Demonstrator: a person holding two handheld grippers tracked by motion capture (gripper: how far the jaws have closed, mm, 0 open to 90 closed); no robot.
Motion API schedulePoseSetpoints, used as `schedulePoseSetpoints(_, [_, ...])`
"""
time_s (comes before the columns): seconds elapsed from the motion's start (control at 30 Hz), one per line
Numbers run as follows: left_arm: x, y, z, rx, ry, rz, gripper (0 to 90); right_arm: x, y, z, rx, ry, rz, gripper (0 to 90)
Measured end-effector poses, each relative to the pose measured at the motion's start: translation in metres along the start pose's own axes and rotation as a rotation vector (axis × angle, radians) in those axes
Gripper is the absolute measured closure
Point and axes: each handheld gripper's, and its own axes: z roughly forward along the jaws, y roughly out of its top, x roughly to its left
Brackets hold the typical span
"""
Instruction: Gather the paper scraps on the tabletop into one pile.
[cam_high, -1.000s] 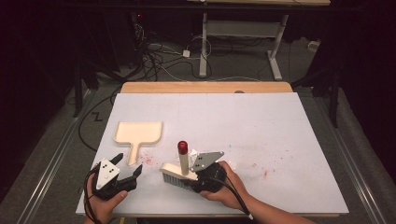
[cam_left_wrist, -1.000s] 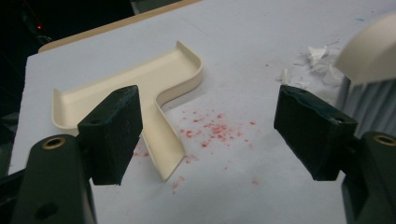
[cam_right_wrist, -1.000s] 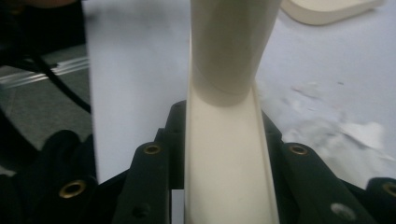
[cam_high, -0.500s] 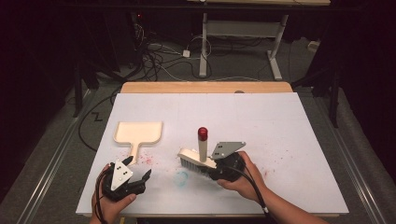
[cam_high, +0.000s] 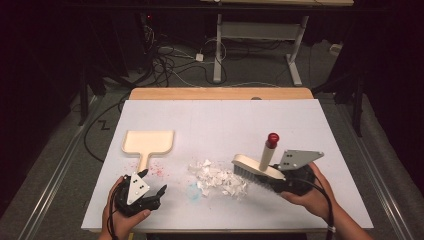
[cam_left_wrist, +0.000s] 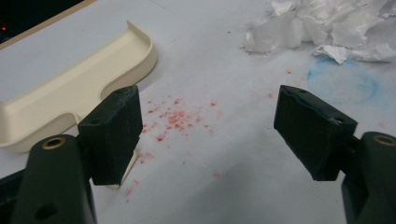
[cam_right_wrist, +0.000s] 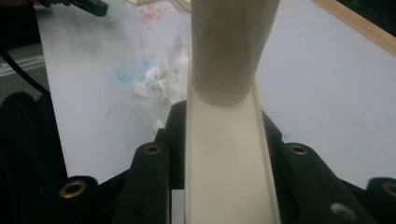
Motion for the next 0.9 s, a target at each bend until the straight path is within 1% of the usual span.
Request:
schedulePoseSetpoints(0.03, [0.000,0.000,0.000,0.002,0.001,0.003,22.6,0.000,0.000,0.000,0.000,0.000,0.000,68.0])
schedulePoseSetpoints(0.07, [-0.001,0.000,0.000,0.002,-0.003,0.003,22.6,-0.006,-0.012,-0.011,0.007,-0.028,0.007,68.0])
schedulePoseSetpoints(0.1, [-0.001,0.000,0.000,0.002,-0.004,0.004,22.6,-0.006,-0.012,-0.011,0.007,-0.028,0.007,68.0])
schedulePoseSetpoints(0.13, [-0.001,0.000,0.000,0.005,-0.003,0.009,22.6,-0.009,-0.016,-0.014,0.007,-0.033,0.012,68.0])
schedulePoseSetpoints(0.2, [-0.002,0.001,0.001,0.007,-0.005,0.010,22.6,-0.013,-0.027,-0.020,0.009,-0.039,0.017,68.0])
schedulePoseSetpoints(0.23, [-0.002,0.001,0.002,0.010,-0.007,0.014,22.6,-0.016,-0.039,-0.023,0.024,-0.042,0.010,68.0])
schedulePoseSetpoints(0.27, [-0.002,0.001,0.002,0.010,-0.006,0.015,22.6,-0.017,-0.044,-0.024,0.034,-0.047,0.011,68.0])
schedulePoseSetpoints(0.3, [-0.003,0.002,0.003,0.014,-0.005,0.020,22.6,-0.017,-0.044,-0.024,0.034,-0.047,0.011,68.0])
schedulePoseSetpoints(0.33, [-0.003,0.002,0.003,0.013,-0.005,0.023,22.6,-0.019,-0.053,-0.024,0.051,-0.038,0.015,68.0])
schedulePoseSetpoints(0.37, [-0.004,0.002,0.003,0.015,-0.006,0.028,22.6,-0.019,-0.053,-0.024,0.051,-0.038,0.015,68.0])
schedulePoseSetpoints(0.4, [-0.004,0.002,0.004,0.015,-0.005,0.029,22.6,-0.020,-0.062,-0.023,0.068,-0.032,0.023,68.0])
schedulePoseSetpoints(0.43, [-0.005,0.002,0.004,0.017,-0.004,0.032,22.6,-0.020,-0.066,-0.021,0.083,-0.029,0.024,68.0])
schedulePoseSetpoints(0.47, [-0.005,0.002,0.004,0.017,-0.006,0.034,22.6,-0.020,-0.066,-0.021,0.083,-0.029,0.024,68.0])
schedulePoseSetpoints(0.5, [-0.005,0.002,0.004,0.020,-0.006,0.037,22.6,-0.019,-0.070,-0.018,0.090,-0.025,0.019,68.0])
schedulePoseSetpoints(0.6, [-0.005,0.003,0.005,0.019,-0.009,0.037,22.6,-0.019,-0.069,-0.014,0.094,-0.032,0.015,68.0])
schedulePoseSetpoints(0.7, [-0.007,0.003,0.005,0.022,-0.013,0.042,22.6,-0.019,-0.066,-0.005,0.079,-0.020,0.015,68.0])
schedulePoseSetpoints(0.77, [-0.007,0.004,0.006,0.023,-0.015,0.043,22.6,-0.015,-0.057,0.005,0.077,0.002,-0.011,68.0])
schedulePoseSetpoints(0.8, [-0.007,0.004,0.006,0.023,-0.016,0.043,22.6,-0.015,-0.057,0.005,0.077,0.002,-0.011,68.0])
schedulePoseSetpoints(0.83, [-0.007,0.004,0.006,0.022,-0.017,0.042,22.6,-0.008,-0.049,0.013,0.087,0.007,-0.040,68.0])
schedulePoseSetpoints(0.87, [-0.007,0.004,0.006,0.022,-0.017,0.041,22.6,-0.008,-0.049,0.013,0.087,0.007,-0.040,68.0])
schedulePoseSetpoints(0.9, [-0.007,0.004,0.006,0.024,-0.019,0.042,22.6,0.000,-0.040,0.023,0.092,0.019,-0.067,68.0])
